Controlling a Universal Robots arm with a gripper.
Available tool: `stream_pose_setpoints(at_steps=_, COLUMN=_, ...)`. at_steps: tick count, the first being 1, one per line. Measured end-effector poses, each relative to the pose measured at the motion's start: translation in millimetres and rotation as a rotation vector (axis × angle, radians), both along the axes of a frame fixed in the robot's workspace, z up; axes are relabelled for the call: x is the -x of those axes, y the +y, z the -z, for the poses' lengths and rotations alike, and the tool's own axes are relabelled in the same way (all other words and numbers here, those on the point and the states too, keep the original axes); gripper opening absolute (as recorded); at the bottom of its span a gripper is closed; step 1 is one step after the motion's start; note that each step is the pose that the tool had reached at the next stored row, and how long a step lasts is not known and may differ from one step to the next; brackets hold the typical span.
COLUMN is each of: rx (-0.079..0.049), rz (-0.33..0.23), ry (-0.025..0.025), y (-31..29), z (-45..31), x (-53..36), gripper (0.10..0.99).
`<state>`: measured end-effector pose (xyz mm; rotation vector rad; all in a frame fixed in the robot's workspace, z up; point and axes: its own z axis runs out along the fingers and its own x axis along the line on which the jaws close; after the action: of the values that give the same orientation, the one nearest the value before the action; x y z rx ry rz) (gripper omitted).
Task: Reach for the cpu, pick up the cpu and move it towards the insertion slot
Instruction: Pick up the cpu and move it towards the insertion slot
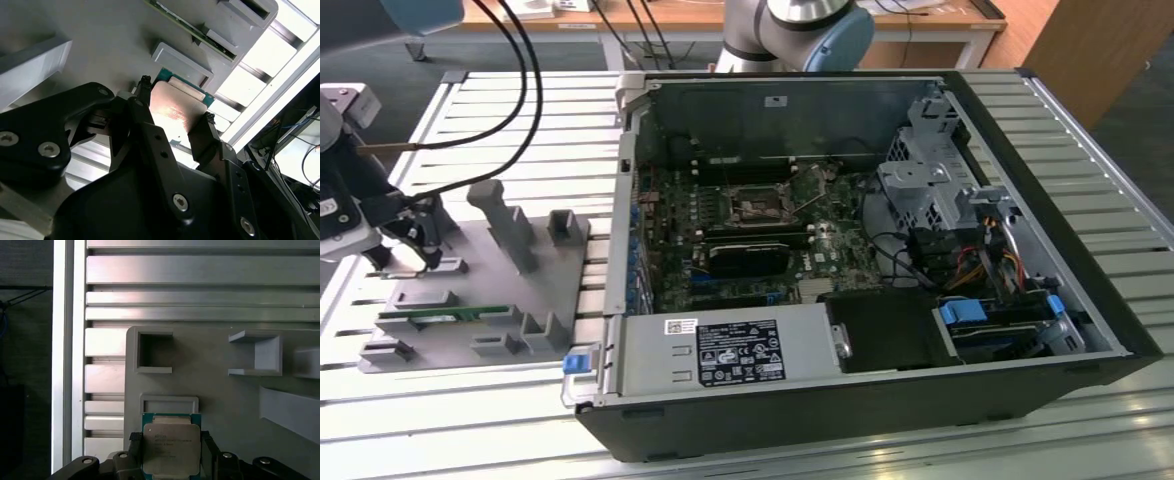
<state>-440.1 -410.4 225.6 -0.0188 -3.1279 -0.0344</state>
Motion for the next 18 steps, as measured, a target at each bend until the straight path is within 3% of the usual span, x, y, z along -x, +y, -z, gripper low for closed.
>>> stream_pose_setpoints(at_steps=18, rx=0.000, rz=0.000, ry=0.0000, y=0.1, z=-25.5, x=0.0, gripper=0.545)
